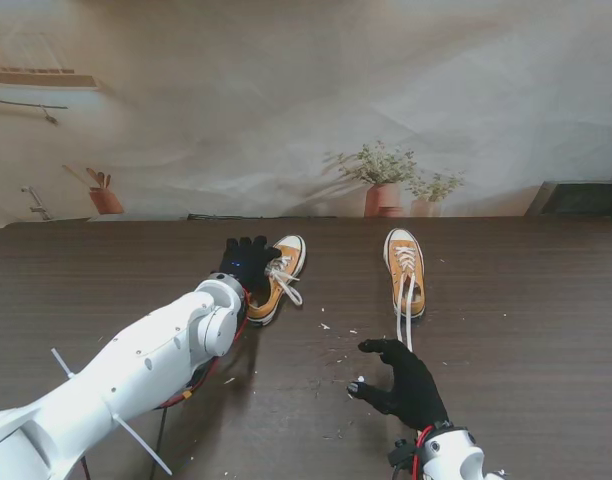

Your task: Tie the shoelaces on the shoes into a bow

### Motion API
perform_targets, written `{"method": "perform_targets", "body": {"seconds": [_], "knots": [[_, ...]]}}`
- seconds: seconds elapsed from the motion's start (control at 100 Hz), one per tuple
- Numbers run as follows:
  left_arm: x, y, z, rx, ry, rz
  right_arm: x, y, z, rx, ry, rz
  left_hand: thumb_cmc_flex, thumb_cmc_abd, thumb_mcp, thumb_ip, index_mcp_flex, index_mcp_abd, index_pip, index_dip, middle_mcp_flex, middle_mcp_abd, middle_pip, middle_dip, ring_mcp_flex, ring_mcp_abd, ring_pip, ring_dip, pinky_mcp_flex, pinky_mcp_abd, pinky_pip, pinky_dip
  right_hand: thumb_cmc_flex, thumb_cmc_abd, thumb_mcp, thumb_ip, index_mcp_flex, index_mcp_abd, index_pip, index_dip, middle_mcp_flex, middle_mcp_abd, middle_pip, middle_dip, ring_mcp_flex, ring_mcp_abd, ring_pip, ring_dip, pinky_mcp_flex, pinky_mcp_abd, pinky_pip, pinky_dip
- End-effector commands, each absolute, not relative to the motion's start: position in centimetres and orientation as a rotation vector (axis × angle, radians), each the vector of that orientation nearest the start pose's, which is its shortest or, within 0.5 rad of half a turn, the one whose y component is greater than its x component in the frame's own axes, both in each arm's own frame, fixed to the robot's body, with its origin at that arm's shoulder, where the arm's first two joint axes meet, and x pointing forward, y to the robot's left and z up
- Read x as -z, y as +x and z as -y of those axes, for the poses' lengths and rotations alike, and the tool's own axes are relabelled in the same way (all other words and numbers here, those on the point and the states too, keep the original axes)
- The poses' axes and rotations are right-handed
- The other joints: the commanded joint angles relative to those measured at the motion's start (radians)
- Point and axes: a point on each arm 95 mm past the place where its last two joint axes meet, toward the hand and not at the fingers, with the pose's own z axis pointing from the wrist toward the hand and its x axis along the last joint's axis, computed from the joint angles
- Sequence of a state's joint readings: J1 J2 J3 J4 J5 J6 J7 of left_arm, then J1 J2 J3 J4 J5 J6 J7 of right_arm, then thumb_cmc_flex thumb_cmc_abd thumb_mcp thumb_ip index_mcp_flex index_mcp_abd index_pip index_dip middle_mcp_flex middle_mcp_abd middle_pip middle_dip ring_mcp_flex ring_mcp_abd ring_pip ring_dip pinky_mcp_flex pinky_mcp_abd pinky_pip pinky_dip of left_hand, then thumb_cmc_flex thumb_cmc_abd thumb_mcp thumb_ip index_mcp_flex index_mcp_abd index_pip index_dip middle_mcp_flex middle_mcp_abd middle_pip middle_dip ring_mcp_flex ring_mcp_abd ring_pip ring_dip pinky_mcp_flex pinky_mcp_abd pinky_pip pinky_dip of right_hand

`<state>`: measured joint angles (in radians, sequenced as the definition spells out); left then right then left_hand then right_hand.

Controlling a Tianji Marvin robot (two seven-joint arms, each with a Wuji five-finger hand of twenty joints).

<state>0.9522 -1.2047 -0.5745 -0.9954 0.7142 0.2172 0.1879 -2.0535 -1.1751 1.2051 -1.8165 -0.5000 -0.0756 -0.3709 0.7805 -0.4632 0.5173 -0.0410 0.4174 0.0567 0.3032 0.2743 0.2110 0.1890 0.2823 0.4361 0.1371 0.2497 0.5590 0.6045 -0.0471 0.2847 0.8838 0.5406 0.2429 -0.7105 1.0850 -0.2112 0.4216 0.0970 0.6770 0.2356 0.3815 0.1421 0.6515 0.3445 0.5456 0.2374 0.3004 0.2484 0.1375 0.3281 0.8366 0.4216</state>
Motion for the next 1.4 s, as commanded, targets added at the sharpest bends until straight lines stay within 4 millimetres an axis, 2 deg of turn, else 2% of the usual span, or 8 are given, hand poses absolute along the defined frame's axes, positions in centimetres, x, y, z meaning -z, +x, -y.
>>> {"method": "perform_targets", "body": {"seconds": [0.0, 0.23, 0.34, 0.55, 0.75, 0.89, 1.09, 1.39], "knots": [[35.6, 51.2, 7.1, 1.311, -1.196, -1.566, 37.2, 24.2, -4.1, 2.339, -2.288, 1.128, -0.042, -0.014, -0.046, 0.007, -0.033, 0.049, -0.034, -0.019, -0.048, 0.004, -0.085, -0.048, -0.051, -0.005, -0.102, -0.064, -0.034, -0.041, -0.113, -0.045, 0.006, -0.009, -0.018, 0.018, 0.0, -0.007, -0.006, -0.007, 0.01, 0.007, -0.007, -0.012, 0.014, 0.0, 0.011, -0.001, -0.005, -0.014, 0.012, -0.011], [35.0, 50.0, 7.2, 1.238, -1.306, -1.613, 37.0, 24.0, -4.0, 2.35, -2.283, 1.118, -0.059, 0.009, -0.135, 0.012, -0.078, 0.058, -0.129, -0.032, -0.105, -0.006, -0.239, -0.072, -0.097, -0.019, -0.409, -0.156, -0.047, -0.028, -0.564, -0.129, 0.009, -0.009, -0.017, 0.019, 0.0, -0.007, -0.006, -0.007, 0.011, 0.007, -0.006, -0.012, 0.013, 0.0, 0.011, -0.001, -0.004, -0.015, 0.012, -0.012], [34.8, 49.3, 6.9, 1.232, -1.323, -1.62, 36.9, 24.0, -4.0, 2.352, -2.282, 1.115, -0.057, 0.017, -0.173, 0.01, -0.094, 0.065, -0.158, -0.031, -0.107, -0.004, -0.262, -0.101, -0.114, -0.022, -0.489, -0.178, -0.035, -0.022, -0.739, -0.109, 0.011, -0.008, -0.017, 0.019, 0.0, -0.006, -0.006, -0.007, 0.013, 0.007, -0.006, -0.012, 0.013, 0.0, 0.01, -0.001, -0.004, -0.014, 0.011, -0.012], [34.0, 48.1, 6.4, 1.277, -1.365, -1.584, 36.9, 23.9, -4.1, 2.348, -2.272, 1.122, -0.057, 0.066, -0.265, 0.02, -0.127, 0.066, -0.194, -0.034, -0.111, -0.007, -0.282, -0.186, -0.12, -0.03, -0.543, -0.298, -0.027, -0.038, -0.855, -0.187, 0.011, -0.005, -0.018, 0.019, 0.007, -0.007, -0.005, -0.007, 0.016, 0.008, -0.006, -0.012, 0.014, 0.001, 0.011, -0.001, -0.003, -0.015, 0.011, -0.012], [31.9, 46.1, 6.2, 1.404, -1.376, -1.499, 37.0, 23.9, -4.2, 2.341, -2.271, 1.13, -0.061, 0.11, -0.287, 0.026, -0.127, 0.065, -0.195, -0.033, -0.109, -0.006, -0.277, -0.186, -0.118, -0.041, -0.536, -0.303, -0.026, -0.04, -0.855, -0.199, 0.013, -0.001, -0.02, 0.02, 0.011, -0.005, -0.007, -0.007, 0.018, 0.01, -0.007, -0.013, 0.013, 0.001, 0.01, -0.001, -0.004, -0.015, 0.01, -0.013], [29.5, 42.8, 6.0, 1.539, -1.353, -1.447, 37.1, 23.9, -4.2, 2.336, -2.279, 1.136, -0.007, 0.142, -0.357, 0.043, -0.096, 0.067, -0.186, -0.024, -0.108, -0.002, -0.258, -0.138, -0.118, -0.042, -0.521, -0.276, -0.024, -0.051, -0.84, -0.208, 0.013, 0.0, -0.022, 0.02, 0.01, -0.007, -0.009, -0.008, 0.018, 0.009, -0.008, -0.013, 0.012, 0.0, 0.009, -0.001, -0.005, -0.017, 0.01, -0.013], [27.0, 36.0, 4.6, 1.713, -1.272, -1.418, 37.1, 24.1, -3.9, 2.337, -2.292, 1.157, 0.013, 0.166, -0.394, 0.05, 0.045, 0.053, -0.123, 0.0, 0.034, 0.018, -0.224, -0.087, -0.002, -0.019, -0.494, -0.238, 0.022, -0.049, -0.77, -0.131, 0.011, 0.005, -0.028, 0.02, 0.007, -0.011, -0.011, -0.007, 0.016, 0.007, -0.011, -0.014, 0.004, -0.003, 0.006, -0.002, -0.012, -0.025, 0.005, -0.015], [28.2, 26.8, 2.0, 1.862, -1.375, -1.387, 36.9, 24.2, -3.6, 2.369, -2.266, 1.221, 0.046, 0.209, -0.439, 0.054, 0.186, 0.057, -0.071, 0.024, 0.237, 0.052, -0.151, -0.068, 0.175, 0.024, -0.461, -0.217, 0.143, 0.006, -0.725, -0.097, 0.015, 0.007, -0.032, 0.021, 0.008, -0.018, -0.012, -0.006, 0.016, 0.003, -0.015, -0.015, -0.007, -0.008, 0.001, -0.003, -0.025, -0.046, -0.014, -0.024]]}}
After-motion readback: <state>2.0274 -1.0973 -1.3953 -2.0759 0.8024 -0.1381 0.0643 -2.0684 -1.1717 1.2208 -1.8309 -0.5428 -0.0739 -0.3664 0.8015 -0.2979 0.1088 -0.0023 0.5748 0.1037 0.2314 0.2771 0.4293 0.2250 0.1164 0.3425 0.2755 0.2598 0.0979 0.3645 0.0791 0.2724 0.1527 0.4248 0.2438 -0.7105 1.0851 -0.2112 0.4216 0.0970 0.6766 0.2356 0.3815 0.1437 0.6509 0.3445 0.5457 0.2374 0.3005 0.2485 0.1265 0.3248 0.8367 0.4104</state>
